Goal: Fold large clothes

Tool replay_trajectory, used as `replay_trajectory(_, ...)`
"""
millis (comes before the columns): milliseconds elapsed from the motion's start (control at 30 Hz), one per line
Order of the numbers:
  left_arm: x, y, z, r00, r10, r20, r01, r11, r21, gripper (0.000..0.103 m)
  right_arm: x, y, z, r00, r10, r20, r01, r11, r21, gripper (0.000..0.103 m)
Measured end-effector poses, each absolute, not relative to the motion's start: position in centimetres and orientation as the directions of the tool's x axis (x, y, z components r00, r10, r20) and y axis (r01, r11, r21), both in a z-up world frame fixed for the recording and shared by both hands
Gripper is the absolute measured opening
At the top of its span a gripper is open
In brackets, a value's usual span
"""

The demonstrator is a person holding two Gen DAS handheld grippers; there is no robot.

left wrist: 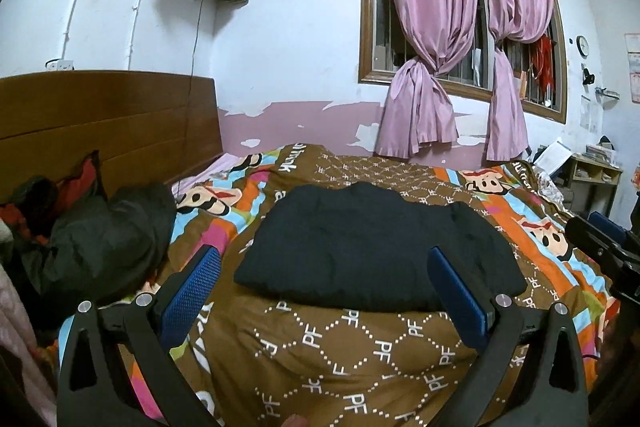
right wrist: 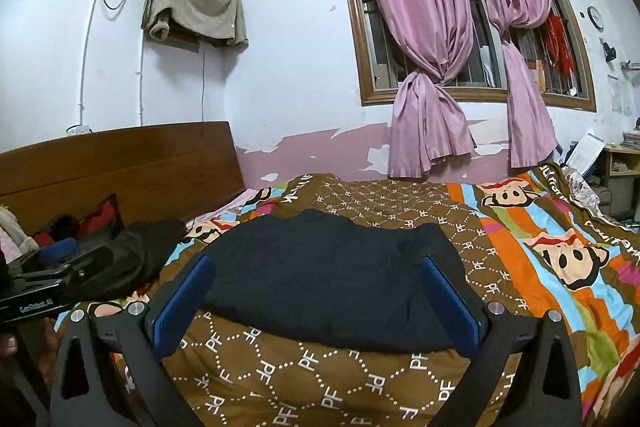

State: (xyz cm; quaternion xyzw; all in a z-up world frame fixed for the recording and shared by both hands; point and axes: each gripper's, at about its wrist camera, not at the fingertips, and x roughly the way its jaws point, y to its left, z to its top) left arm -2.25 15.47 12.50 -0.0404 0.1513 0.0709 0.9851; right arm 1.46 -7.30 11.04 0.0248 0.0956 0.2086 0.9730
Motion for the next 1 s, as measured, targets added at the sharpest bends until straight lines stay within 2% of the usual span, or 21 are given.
replay_trajectory(200, -3.0, 15.4, 10.5, 0.944, 0.104, -0.314, -0.138, 0.986, -0.09, 0.101, 0.5, -7.2, 9.2, 0.903, 0.381, -0.198, -0.372, 0.925, 0.081, 0.103)
replay_trajectory(467, -2.3, 14.6, 7.3, 0.906, 0.08, -0.415, -0.132, 0.987, -0.097, 0.101, 1.3, -6.2, 5.3, 0.883, 0.346, -0.316, -0.342, 0.937, 0.072, 0.103)
replay_trajectory(1000, -2.4, 14.3, 5.8, 0.892, 0.088, -0.444, -0.14, 0.986, -0.086, 0.101, 1.3, -5.8, 4.3, 0.878, 0.338, -0.339, -0.337, 0.939, 0.065, 0.103)
